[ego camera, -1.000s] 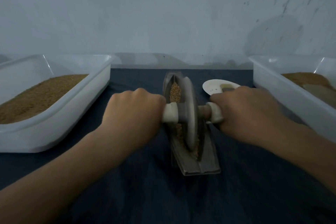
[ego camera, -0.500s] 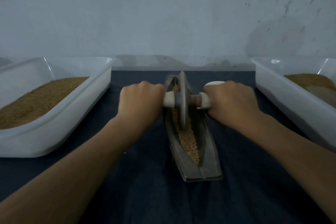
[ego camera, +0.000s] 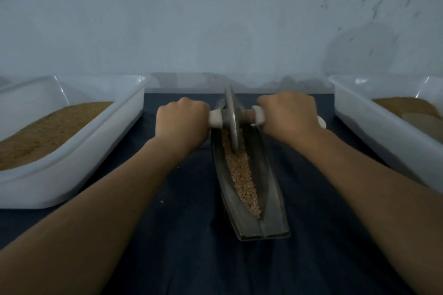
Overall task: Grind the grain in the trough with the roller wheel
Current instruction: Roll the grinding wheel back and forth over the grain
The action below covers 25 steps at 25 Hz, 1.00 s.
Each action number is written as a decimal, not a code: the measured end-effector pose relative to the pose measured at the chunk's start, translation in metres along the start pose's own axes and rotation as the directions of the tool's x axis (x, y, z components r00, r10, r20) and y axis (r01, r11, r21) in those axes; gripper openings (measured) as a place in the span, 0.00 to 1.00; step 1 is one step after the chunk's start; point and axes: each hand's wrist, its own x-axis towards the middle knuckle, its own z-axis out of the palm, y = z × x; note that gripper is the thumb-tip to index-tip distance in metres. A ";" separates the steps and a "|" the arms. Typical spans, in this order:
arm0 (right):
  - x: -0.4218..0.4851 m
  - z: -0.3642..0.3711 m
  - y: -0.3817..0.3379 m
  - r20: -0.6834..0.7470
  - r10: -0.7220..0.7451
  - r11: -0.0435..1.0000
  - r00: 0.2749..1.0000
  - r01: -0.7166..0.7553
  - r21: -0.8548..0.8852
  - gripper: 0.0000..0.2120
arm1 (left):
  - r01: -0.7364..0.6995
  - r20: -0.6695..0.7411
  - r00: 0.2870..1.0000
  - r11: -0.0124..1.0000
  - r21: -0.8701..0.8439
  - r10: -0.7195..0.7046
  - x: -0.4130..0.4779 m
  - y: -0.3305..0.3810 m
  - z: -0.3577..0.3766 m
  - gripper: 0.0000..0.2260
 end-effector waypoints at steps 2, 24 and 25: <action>-0.008 0.009 0.002 -0.125 -0.067 0.998 0.990 0.067 0.001 0.19 | -0.008 -0.053 0.999 1.000 0.013 0.008 -0.007 0.001 0.005 0.09; -0.037 0.008 -0.011 0.481 0.090 0.545 0.872 -0.448 0.709 0.18 | 0.412 0.333 0.908 0.397 -0.820 -0.254 -0.015 -0.018 0.007 0.07; -0.036 0.009 -0.013 0.515 0.047 0.477 0.856 -0.472 0.741 0.16 | 0.412 0.349 0.908 0.348 -0.842 -0.230 -0.015 -0.017 0.006 0.07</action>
